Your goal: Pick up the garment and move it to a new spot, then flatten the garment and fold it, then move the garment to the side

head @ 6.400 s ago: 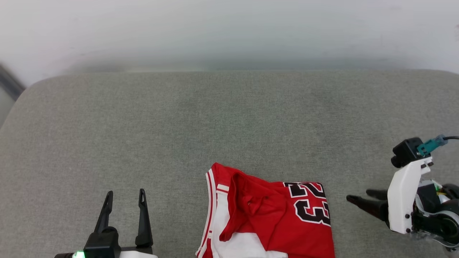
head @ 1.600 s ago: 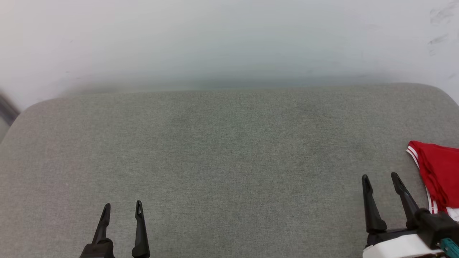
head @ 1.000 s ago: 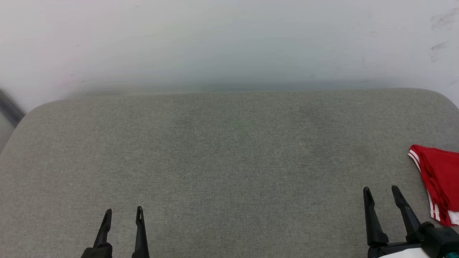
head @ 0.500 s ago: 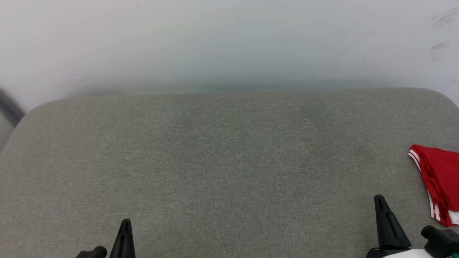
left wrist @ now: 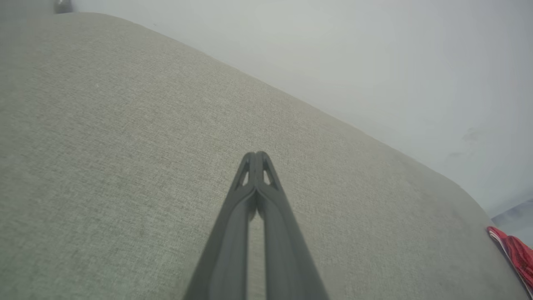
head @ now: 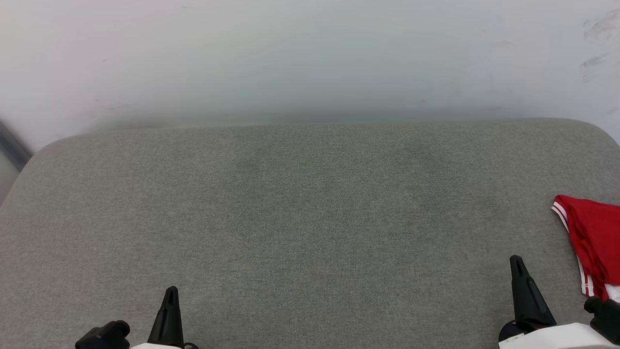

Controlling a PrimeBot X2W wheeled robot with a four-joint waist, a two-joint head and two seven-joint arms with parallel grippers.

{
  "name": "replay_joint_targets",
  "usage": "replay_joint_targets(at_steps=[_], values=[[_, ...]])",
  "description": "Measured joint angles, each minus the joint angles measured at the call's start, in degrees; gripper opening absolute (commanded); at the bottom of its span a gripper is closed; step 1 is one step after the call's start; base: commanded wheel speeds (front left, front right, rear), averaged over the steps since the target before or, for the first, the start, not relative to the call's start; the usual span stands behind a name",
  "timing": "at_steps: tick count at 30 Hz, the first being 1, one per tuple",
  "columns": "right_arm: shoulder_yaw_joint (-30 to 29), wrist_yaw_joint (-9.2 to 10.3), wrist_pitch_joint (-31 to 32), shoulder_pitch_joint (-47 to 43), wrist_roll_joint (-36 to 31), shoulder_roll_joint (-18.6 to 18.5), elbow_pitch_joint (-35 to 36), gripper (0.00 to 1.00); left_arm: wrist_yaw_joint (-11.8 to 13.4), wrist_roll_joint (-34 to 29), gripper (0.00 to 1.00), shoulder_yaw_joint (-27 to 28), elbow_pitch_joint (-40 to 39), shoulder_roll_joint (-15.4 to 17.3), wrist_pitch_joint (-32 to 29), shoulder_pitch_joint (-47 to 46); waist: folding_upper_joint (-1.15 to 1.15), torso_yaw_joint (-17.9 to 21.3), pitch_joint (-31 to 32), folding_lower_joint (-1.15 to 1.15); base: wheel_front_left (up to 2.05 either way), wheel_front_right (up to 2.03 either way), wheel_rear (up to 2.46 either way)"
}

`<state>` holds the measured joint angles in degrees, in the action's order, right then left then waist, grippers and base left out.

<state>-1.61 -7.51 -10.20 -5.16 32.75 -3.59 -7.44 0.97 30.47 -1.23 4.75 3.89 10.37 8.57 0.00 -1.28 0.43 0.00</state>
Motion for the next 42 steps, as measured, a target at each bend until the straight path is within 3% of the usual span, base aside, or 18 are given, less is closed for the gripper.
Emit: replay_joint_targets(at_steps=[20, 42], values=[[-0.27, 0.01, 3.71, 2.95, 17.12, -0.49, -1.72, 0.0, -2.27, 18.06, 0.0, 0.78, 2.55, 0.76, -3.57, -3.77, 0.0, 0.25, -0.12, 0.0, 0.0, 0.0, 0.0], [-0.93, 0.01, 7.31, 5.28, 32.11, -0.67, -3.34, 0.0, -4.31, 33.7, 0.0, 1.88, 4.7, 0.92, -7.08, -7.12, 0.0, 0.52, -0.25, 0.0, 0.0, 0.0, 0.0]])
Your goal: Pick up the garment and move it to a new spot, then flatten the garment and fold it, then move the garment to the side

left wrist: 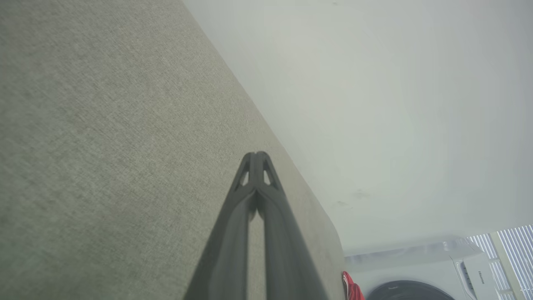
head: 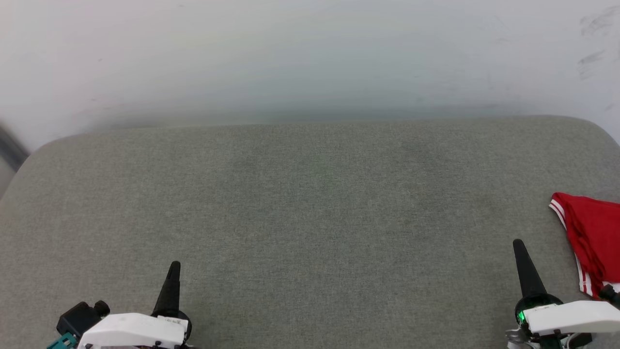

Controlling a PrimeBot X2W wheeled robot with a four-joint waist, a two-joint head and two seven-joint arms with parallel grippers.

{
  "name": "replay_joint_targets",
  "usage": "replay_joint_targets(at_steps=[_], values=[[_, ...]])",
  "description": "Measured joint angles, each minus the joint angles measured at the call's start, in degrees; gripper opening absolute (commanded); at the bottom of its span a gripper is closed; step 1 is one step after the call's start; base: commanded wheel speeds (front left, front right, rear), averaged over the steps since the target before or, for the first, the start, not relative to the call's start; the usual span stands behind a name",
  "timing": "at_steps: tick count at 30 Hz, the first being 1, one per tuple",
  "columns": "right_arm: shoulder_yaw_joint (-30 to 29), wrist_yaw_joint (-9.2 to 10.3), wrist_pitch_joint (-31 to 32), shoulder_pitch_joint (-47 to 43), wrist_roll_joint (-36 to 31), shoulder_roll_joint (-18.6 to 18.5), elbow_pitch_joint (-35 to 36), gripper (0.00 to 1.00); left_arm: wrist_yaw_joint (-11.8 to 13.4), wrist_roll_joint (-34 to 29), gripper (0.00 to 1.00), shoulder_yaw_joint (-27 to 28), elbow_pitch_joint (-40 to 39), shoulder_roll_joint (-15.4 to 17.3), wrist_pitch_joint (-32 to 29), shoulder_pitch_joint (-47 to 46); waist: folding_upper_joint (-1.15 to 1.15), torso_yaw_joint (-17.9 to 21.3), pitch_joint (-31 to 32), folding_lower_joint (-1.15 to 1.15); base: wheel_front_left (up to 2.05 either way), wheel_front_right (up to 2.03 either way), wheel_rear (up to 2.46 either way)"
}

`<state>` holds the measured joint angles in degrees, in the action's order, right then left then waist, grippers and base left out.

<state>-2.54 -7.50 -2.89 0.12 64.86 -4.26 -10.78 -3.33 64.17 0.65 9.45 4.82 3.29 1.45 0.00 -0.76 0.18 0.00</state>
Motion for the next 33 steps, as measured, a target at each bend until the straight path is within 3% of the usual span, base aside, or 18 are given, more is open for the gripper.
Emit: replay_joint_targets(at_steps=[33], values=[[-1.14, 0.0, 4.69, 3.38, 17.19, -0.04, -1.85, 0.0, -2.33, 17.98, 0.0, 1.86, 2.67, -0.01, -4.6, -4.23, 0.0, 0.41, -0.19, 0.0, 0.0, 0.0, 0.0]])
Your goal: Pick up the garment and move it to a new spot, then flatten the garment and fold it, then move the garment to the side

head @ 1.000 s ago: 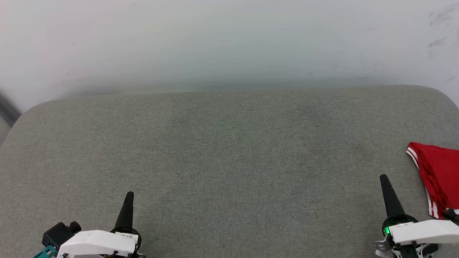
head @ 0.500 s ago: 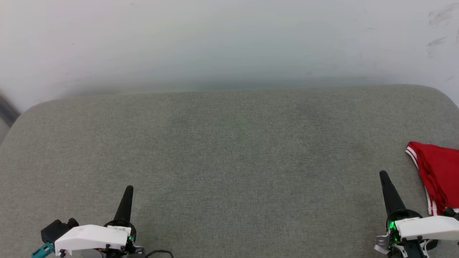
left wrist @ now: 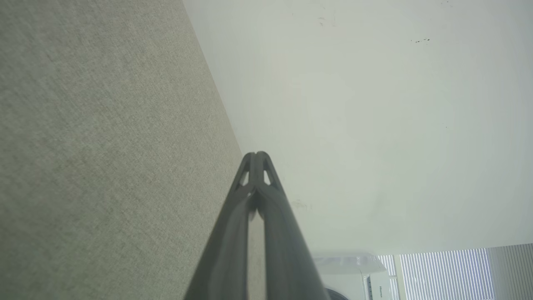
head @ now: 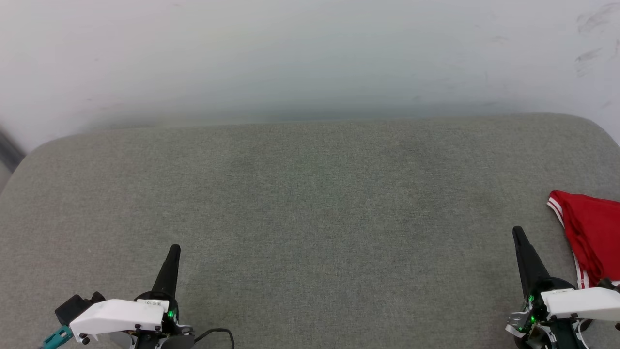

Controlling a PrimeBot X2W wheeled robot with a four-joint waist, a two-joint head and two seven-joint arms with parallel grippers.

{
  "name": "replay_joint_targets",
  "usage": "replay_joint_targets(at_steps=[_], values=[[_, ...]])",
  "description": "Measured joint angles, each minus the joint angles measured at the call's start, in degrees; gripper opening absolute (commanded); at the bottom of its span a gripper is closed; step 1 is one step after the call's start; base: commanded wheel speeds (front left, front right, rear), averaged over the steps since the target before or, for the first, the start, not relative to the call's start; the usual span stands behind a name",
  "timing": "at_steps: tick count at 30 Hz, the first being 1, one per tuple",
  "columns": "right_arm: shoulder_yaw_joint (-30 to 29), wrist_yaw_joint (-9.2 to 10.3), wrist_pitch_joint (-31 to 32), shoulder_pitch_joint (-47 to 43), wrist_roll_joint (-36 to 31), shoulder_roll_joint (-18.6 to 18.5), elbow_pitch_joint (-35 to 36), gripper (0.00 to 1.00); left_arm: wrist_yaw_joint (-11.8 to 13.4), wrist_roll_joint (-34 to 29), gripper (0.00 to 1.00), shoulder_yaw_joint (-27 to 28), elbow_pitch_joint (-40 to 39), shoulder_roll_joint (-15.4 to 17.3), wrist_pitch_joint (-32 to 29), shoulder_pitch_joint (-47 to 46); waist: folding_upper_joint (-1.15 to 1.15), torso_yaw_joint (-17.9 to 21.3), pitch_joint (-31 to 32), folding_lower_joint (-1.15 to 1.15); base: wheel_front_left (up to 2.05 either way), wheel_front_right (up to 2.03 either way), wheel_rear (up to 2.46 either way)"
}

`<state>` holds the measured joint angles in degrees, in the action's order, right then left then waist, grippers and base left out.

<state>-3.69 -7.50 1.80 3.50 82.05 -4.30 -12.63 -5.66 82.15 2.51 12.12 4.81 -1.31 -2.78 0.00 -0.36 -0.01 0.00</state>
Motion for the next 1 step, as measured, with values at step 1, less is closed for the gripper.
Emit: replay_joint_targets(at_steps=[1], values=[[-0.04, 0.0, 0.23, 0.02, 0.45, 0.0, -0.08, 0.0, -0.11, 0.47, 0.0, 0.04, 0.09, -0.01, -0.08, -0.07, 0.0, 0.01, -0.01, 0.0, 0.0, 0.0, 0.0]])
